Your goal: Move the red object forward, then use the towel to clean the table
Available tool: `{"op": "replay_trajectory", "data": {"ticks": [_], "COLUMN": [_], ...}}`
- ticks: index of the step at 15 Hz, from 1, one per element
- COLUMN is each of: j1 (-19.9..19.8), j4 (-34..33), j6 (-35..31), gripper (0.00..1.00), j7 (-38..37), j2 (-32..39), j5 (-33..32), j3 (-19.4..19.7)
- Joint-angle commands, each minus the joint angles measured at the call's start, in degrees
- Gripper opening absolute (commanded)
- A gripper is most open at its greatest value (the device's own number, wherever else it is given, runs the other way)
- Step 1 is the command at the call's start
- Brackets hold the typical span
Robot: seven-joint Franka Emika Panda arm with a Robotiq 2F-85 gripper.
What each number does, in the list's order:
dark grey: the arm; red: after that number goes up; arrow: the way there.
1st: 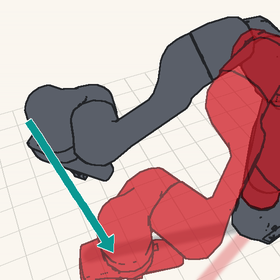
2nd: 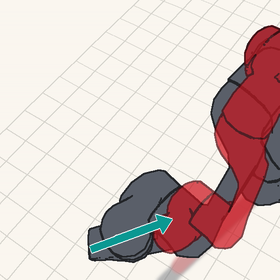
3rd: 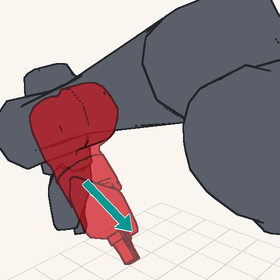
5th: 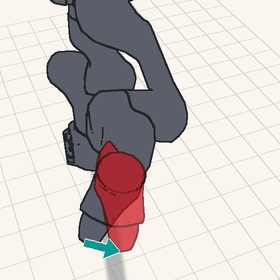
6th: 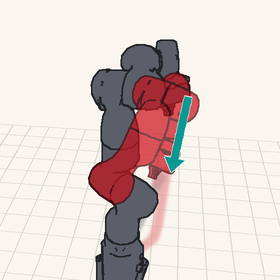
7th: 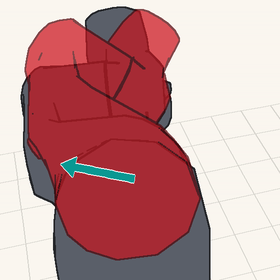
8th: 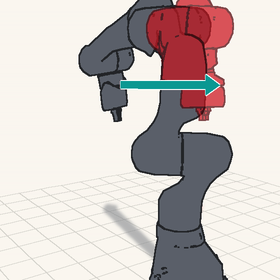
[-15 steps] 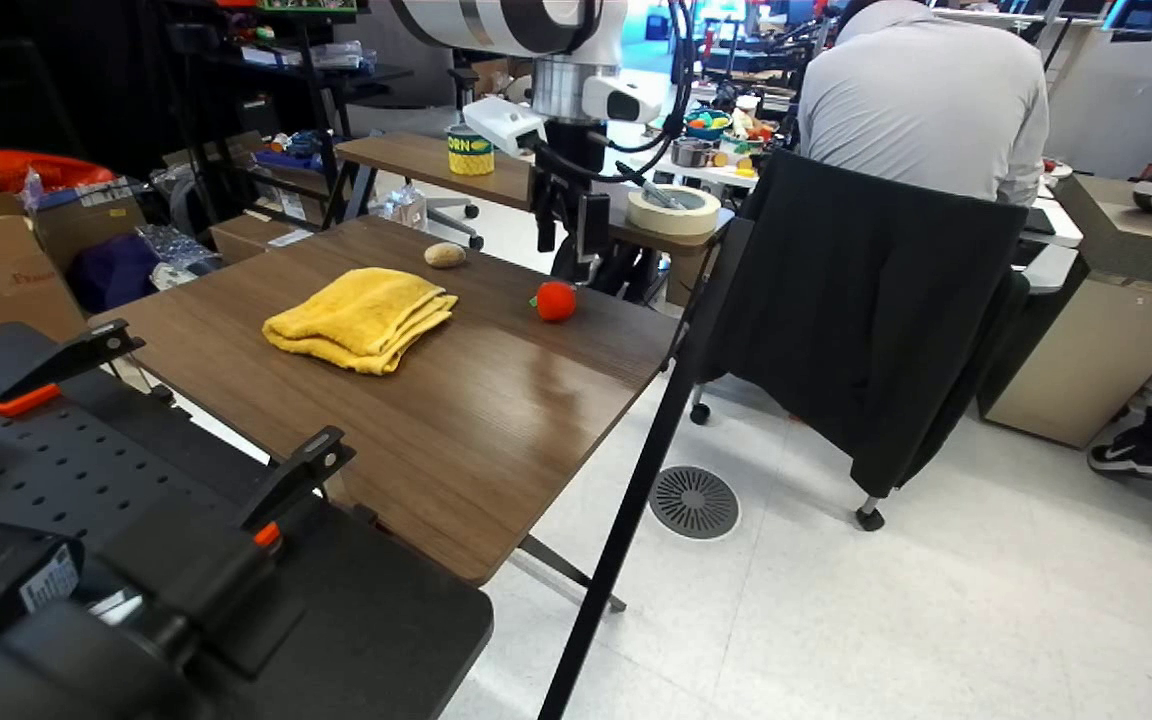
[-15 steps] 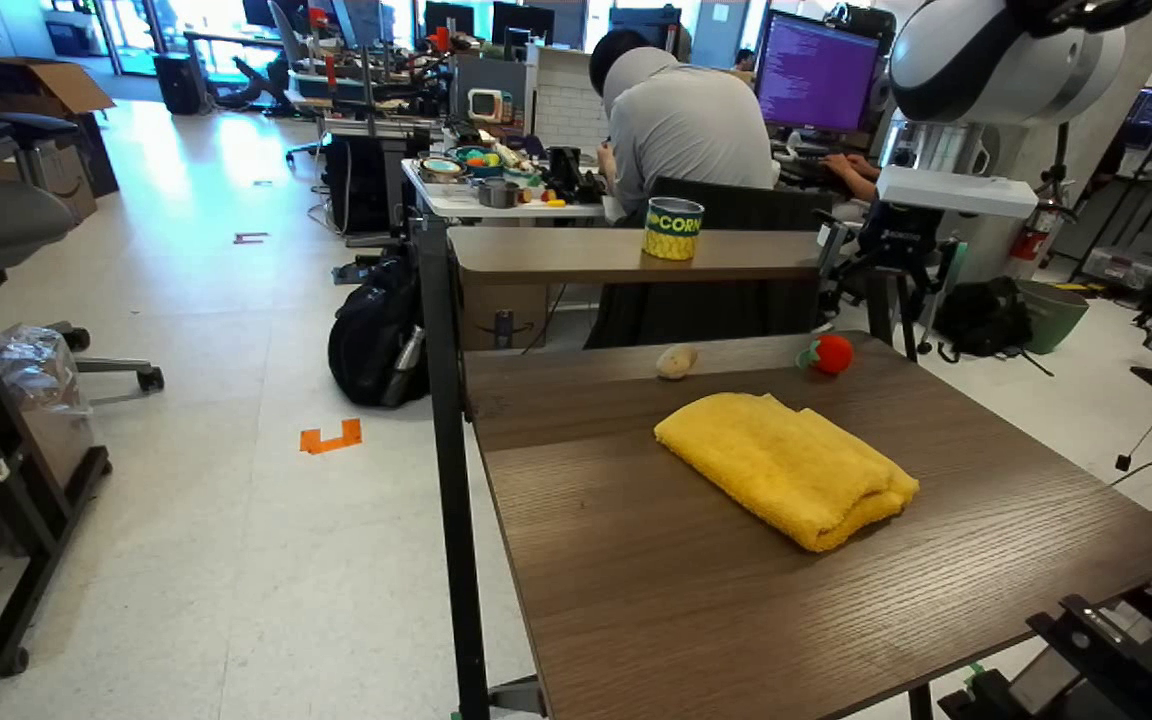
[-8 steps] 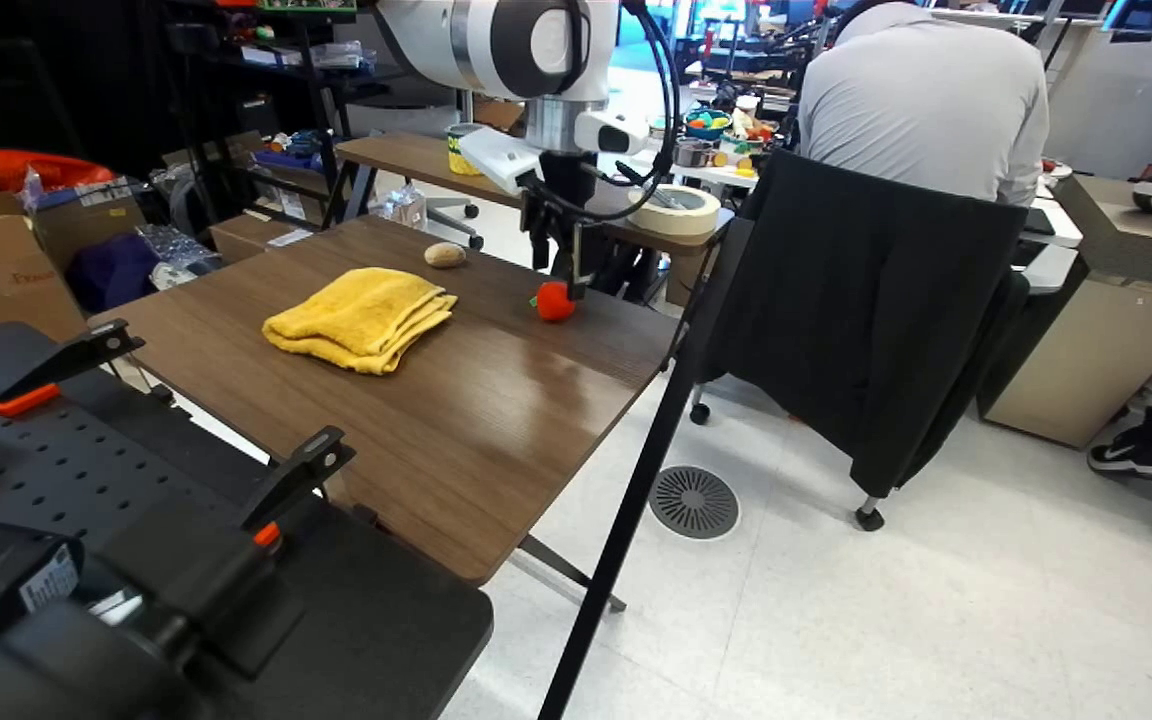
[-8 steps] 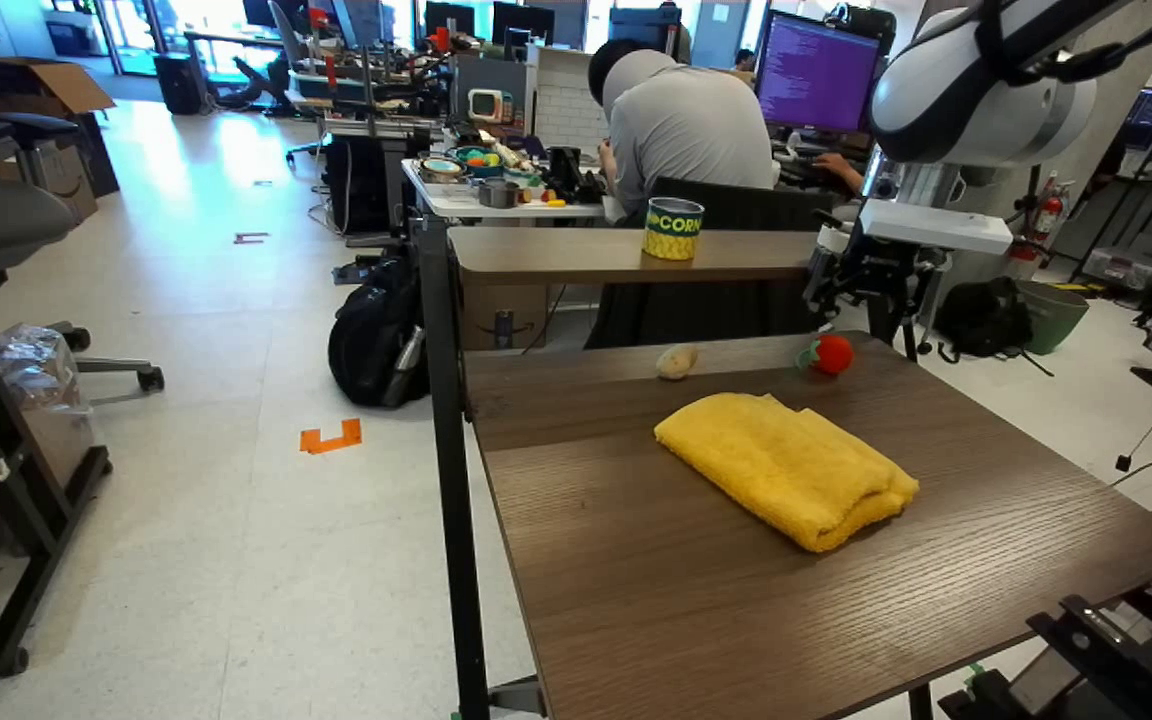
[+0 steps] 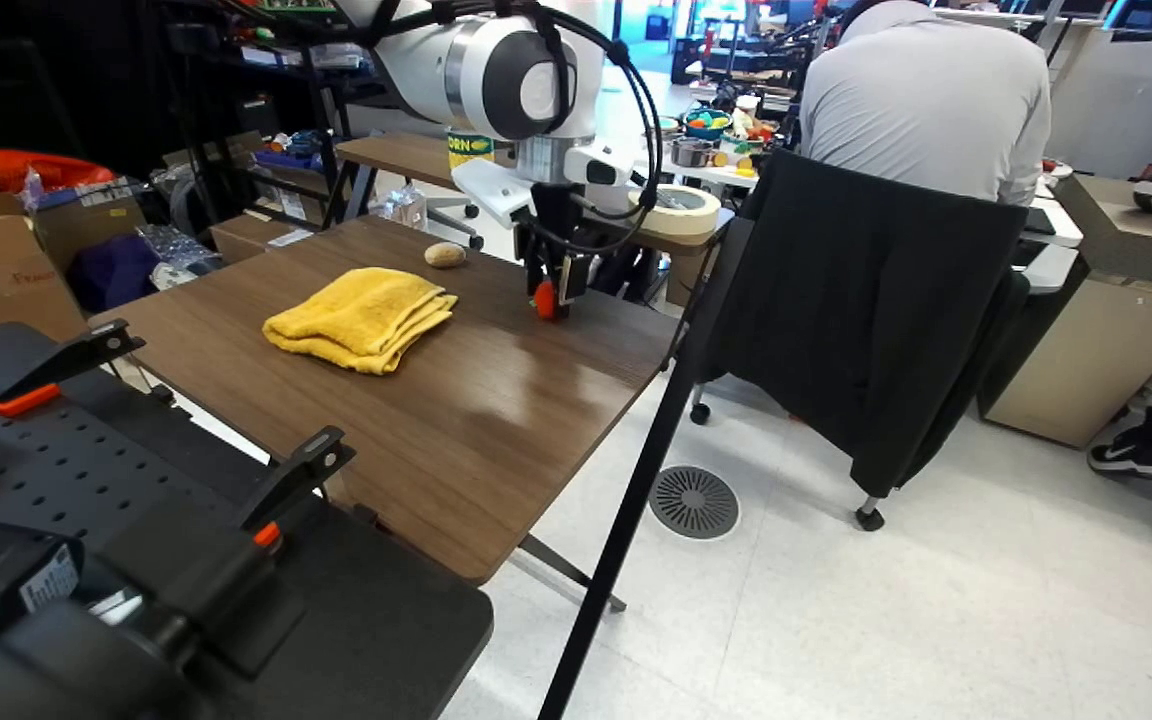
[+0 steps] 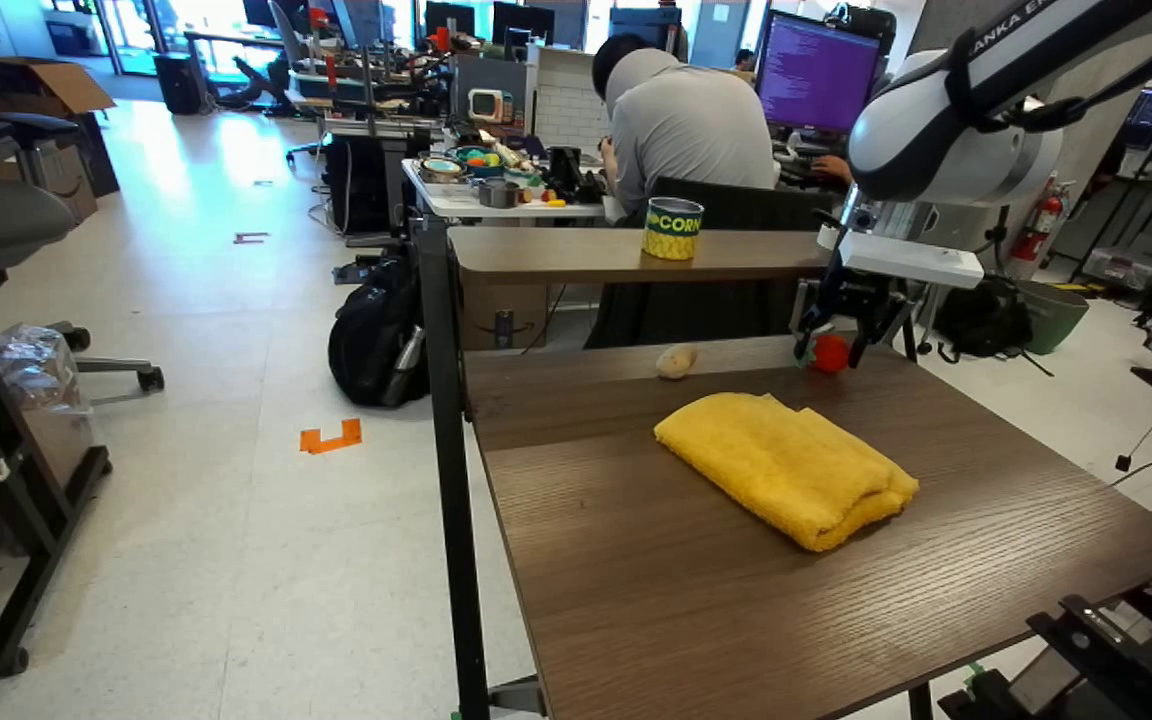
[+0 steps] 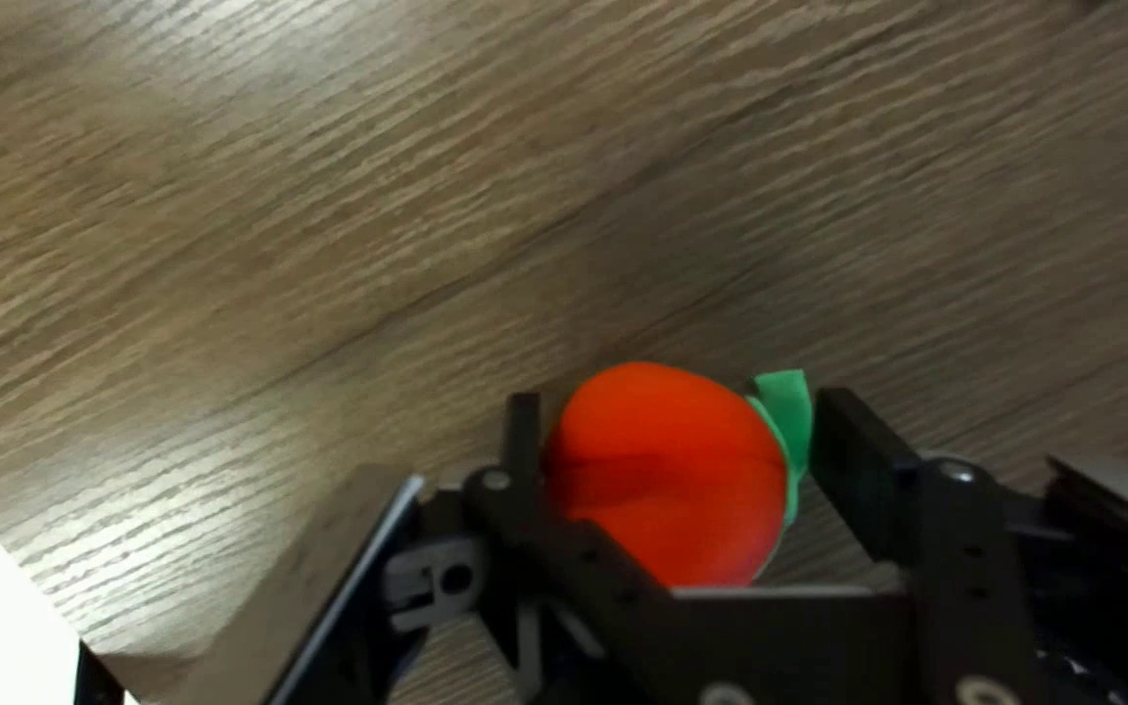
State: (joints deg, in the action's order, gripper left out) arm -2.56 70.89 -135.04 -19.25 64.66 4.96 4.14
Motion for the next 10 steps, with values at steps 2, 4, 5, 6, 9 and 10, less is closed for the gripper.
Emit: {"op": "replay_trajectory", "data": {"ticks": [2, 4, 5, 6, 9, 10], "j1": [-0.81, -0.99, -1.57, -1.84, -1.79, -1.73], "j4": [-4.06, -1.56, 1.08, 3.35, 13.35, 15.84], "j6": [-1.98, -2.85, -3.17, -3.48, -8.72, -9.70], "gripper": [0.34, 0.21, 0.16, 0.14, 0.07, 0.07], "j7": [1.28, 2.21, 3.35, 4.26, 6.11, 6.18], "j2": [2.34, 0.47, -1.61, -3.23, -8.96, -10.19], "j5": [1.77, 1.95, 2.52, 2.76, 2.34, 1.95], "j3": [-1.17, -1.67, -2.55, -2.90, -1.78, -1.07]}}
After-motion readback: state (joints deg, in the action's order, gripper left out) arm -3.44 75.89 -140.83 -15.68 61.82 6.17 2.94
